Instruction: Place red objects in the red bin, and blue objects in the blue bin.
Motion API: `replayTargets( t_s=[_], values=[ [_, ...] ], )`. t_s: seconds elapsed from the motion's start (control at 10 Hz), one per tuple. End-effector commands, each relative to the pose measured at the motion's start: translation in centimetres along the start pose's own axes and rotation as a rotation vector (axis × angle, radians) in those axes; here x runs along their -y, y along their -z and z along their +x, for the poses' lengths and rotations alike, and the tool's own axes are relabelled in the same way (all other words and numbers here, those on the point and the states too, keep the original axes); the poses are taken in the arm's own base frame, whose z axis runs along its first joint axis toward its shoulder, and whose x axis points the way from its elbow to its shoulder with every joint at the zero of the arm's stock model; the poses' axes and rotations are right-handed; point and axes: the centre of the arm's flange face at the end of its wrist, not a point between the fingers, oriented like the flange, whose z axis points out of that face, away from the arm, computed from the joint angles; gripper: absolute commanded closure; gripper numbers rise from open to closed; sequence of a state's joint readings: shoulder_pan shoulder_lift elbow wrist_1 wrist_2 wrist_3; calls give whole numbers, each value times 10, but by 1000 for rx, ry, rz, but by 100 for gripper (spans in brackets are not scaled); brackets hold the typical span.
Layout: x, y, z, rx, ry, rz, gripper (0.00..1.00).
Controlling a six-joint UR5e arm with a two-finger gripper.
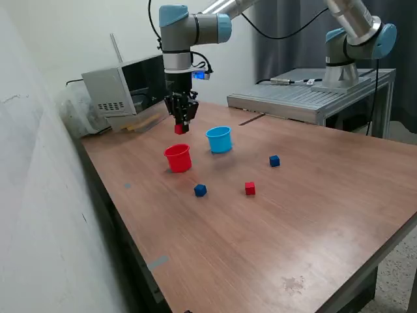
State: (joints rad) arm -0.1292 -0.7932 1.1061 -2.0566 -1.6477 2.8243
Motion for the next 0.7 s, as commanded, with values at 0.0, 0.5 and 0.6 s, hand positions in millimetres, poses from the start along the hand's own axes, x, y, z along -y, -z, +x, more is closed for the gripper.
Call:
replayTargets(
  t_s=[0.0,0.5,0.6],
  values=[
    [-11,-28,-51,13,-112,-2,100],
    [24,-56,-115,15,-191,112,100],
    [27,-59,-113,10,-187,120,100]
  ],
)
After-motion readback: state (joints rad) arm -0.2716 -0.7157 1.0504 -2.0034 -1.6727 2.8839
